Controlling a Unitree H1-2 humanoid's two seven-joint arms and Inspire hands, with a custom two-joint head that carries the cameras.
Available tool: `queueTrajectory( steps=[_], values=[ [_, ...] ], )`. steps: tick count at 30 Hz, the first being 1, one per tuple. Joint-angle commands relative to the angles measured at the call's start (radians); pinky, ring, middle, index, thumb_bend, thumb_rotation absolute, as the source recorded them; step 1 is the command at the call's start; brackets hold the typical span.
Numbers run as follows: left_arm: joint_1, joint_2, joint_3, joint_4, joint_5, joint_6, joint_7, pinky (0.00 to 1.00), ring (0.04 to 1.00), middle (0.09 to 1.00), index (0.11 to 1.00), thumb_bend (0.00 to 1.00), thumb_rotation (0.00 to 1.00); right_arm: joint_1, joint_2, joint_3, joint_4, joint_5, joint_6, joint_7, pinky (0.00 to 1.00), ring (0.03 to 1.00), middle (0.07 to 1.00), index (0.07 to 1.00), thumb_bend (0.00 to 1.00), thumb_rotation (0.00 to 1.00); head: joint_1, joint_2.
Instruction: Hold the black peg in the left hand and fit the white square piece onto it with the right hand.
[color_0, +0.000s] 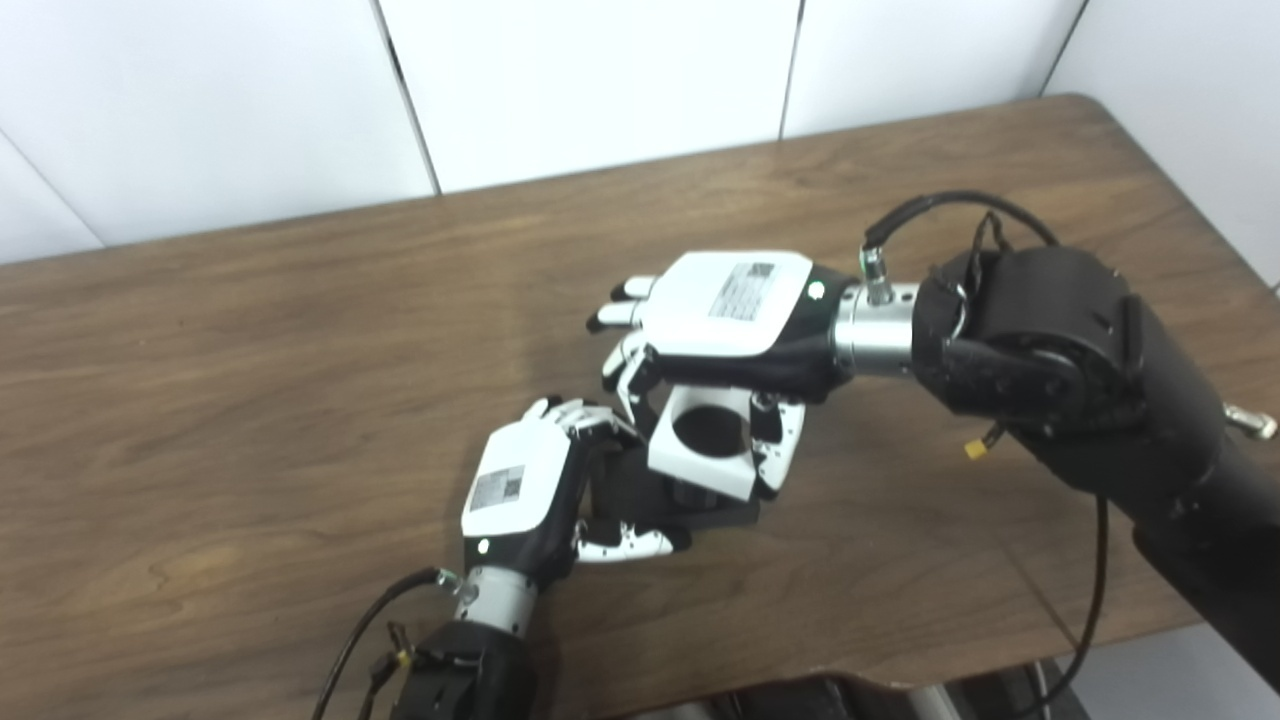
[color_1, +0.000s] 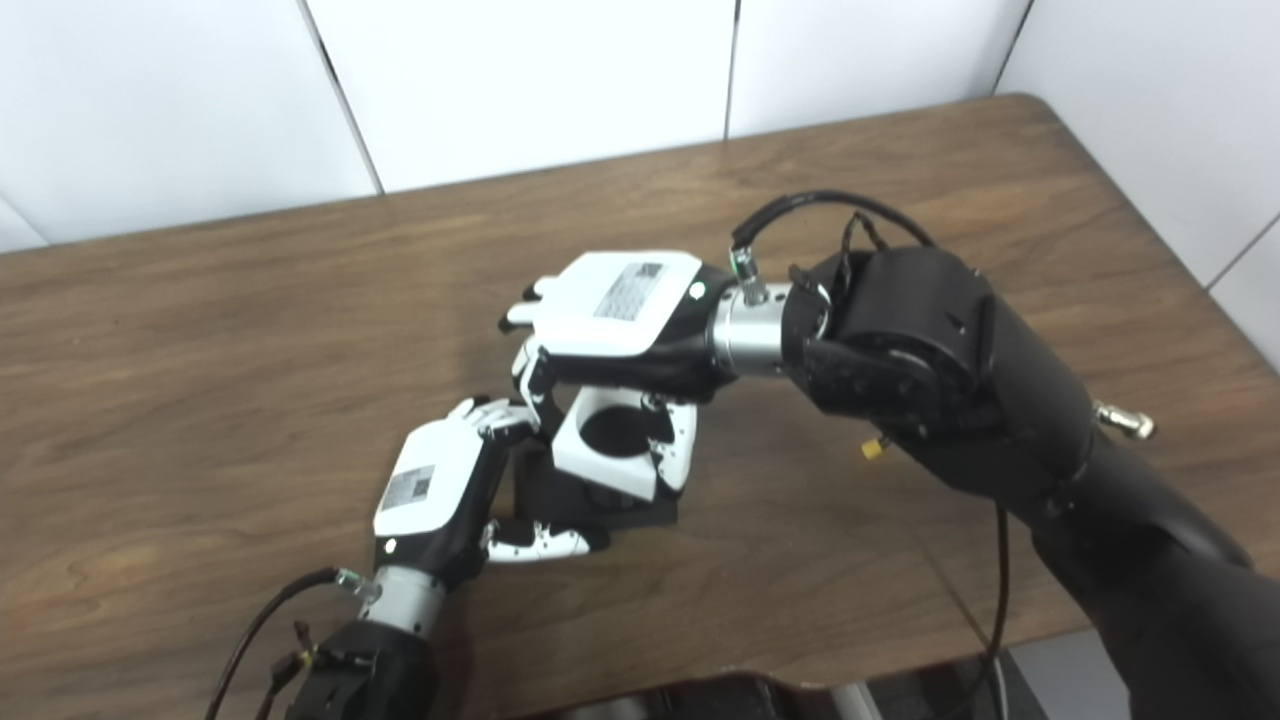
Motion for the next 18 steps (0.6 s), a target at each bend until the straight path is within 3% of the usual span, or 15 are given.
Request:
queueTrajectory(
  steps=[1, 18],
  values=[
    [0.024, -0.032, -0.037, 0.011, 0.005, 0.004, -0.011, 0.93, 0.840, 0.763, 0.486, 0.51, 0.05, -0.018, 0.007, -0.021, 0.000, -0.007, -0.020, -0.033, 1.00, 0.960, 0.814, 0.484, 0.52, 0.13, 0.001, 0.003],
    [0.023, -0.032, -0.052, -0.010, 0.009, 0.021, -0.019, 0.92, 0.839, 0.760, 0.486, 0.51, 0.05, -0.014, 0.042, -0.020, 0.039, -0.039, -0.058, -0.044, 0.95, 0.938, 0.794, 0.484, 0.52, 0.13, 0.008, 0.027]
  ],
)
